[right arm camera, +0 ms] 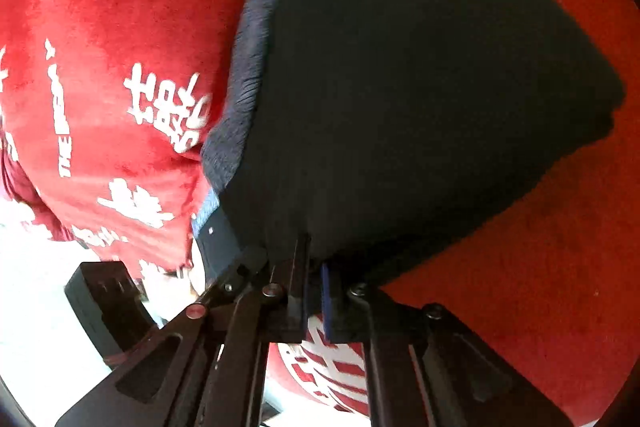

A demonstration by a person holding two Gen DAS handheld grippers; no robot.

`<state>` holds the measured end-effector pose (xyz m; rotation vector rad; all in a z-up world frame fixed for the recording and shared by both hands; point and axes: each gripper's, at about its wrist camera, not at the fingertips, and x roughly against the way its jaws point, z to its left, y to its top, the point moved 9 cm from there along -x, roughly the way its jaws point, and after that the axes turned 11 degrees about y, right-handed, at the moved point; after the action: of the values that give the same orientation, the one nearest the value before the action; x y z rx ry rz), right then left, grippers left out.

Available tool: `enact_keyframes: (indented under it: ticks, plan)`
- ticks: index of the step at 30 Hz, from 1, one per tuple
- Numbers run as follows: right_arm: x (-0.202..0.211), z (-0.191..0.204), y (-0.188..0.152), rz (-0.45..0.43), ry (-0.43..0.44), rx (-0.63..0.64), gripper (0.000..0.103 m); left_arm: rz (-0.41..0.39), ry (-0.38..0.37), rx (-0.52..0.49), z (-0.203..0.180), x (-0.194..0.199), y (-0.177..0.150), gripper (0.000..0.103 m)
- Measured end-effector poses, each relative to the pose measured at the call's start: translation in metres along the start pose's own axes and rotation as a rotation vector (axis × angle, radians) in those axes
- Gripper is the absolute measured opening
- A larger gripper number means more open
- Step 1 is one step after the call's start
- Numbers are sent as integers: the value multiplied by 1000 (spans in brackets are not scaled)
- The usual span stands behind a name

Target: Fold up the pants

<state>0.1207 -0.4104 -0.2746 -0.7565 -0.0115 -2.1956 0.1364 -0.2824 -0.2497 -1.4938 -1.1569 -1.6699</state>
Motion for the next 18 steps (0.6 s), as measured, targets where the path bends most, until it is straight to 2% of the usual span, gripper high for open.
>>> enact_keyframes:
  ticks: [1, 3, 5, 8, 10, 12, 15, 18]
  plan:
    - [2, 4, -5, 38, -22, 28, 12, -10, 12, 10, 4, 5, 1, 71]
    - [10, 14, -10, 79, -77, 96, 29, -34, -2, 42, 9, 19, 9, 71]
    - [34, 23, -2, 30, -115, 183, 35, -51, 5, 59, 14, 29, 20, 71]
    - [66, 35, 32, -88, -163, 248, 35, -84, 19, 39, 6, 33, 44, 71]
    - [78, 37, 58, -136, -211, 259, 34, -89, 32, 19, -5, 27, 58, 71]
    - [83, 39, 84, -175, -253, 272, 26, -86, 38, 13, -14, 17, 68, 71]
    - [75, 44, 109, -166, -307, 335, 26, -77, 84, 2, -21, -3, 77, 71]
    - [50, 43, 126, -111, -381, 417, 26, -28, 155, 16, -13, -29, 73, 71]
